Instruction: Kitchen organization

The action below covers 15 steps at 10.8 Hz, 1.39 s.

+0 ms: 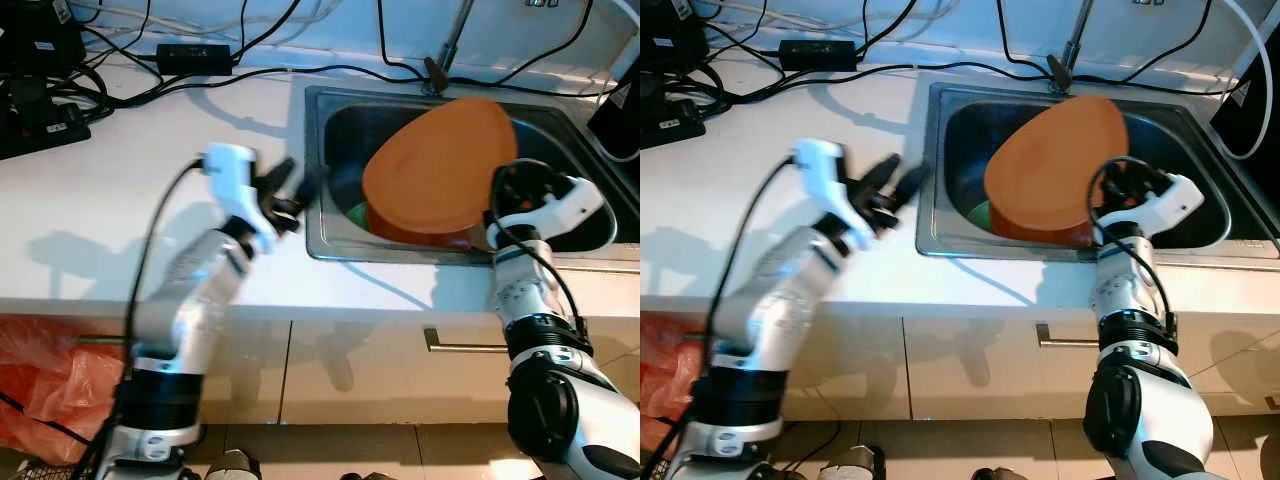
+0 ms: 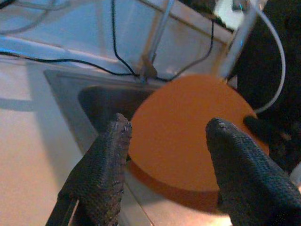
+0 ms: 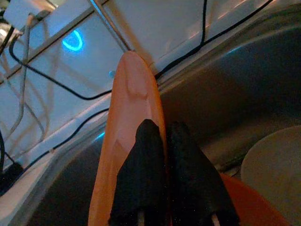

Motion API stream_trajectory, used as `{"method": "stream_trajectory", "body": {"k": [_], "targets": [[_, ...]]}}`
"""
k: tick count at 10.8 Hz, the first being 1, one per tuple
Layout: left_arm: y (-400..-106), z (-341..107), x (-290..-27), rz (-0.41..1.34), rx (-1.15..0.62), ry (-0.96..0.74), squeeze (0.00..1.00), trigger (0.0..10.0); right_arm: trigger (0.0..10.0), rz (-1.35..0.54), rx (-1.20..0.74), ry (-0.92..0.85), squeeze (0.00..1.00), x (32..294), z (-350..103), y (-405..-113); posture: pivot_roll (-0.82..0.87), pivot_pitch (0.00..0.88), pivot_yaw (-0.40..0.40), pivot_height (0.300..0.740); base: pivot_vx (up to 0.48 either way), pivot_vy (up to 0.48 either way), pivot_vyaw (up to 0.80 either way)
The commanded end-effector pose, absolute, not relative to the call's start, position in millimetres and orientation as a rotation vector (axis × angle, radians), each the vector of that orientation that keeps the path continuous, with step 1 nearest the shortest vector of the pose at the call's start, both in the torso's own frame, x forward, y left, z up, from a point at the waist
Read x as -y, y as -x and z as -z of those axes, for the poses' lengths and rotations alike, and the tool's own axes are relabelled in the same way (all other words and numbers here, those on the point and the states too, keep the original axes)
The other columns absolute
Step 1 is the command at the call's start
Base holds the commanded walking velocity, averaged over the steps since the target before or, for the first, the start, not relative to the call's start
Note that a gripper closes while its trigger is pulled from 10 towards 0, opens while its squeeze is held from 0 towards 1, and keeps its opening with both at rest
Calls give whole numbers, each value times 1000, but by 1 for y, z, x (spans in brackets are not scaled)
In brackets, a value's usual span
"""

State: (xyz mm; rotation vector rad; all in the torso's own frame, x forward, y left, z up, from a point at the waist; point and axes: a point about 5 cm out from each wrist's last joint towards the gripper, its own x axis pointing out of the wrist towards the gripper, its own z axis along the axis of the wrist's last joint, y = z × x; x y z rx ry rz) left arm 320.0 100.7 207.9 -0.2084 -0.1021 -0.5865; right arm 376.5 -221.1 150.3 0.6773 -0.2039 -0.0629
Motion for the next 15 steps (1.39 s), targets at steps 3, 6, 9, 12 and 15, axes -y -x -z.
{"method": "stream_trajectory", "body": {"k": [3,6,9,12,15], "targets": [[-321,-205,-95,536,107,55,0,10000,10000,25,228,-517,0,214,-159,-379,106,89,-96,740,0,0,0],[-322,-198,-84,523,100,-11,0,10000,10000,-48,153,-287,0,197,-150,-378,103,89,-98,740,0,0,0],[-325,-193,-86,482,97,-17,0,10000,10000,-87,143,-243,1000,189,-147,-378,98,83,-93,740,0,0,0],[-327,-189,-87,456,99,-20,0,10000,10000,-100,139,-208,478,185,-146,-377,95,74,-88,740,0,0,0],[-334,-184,-105,303,111,40,0,10000,10000,-123,199,-210,0,180,-156,-378,91,74,-86,740,0,0,0]]}}
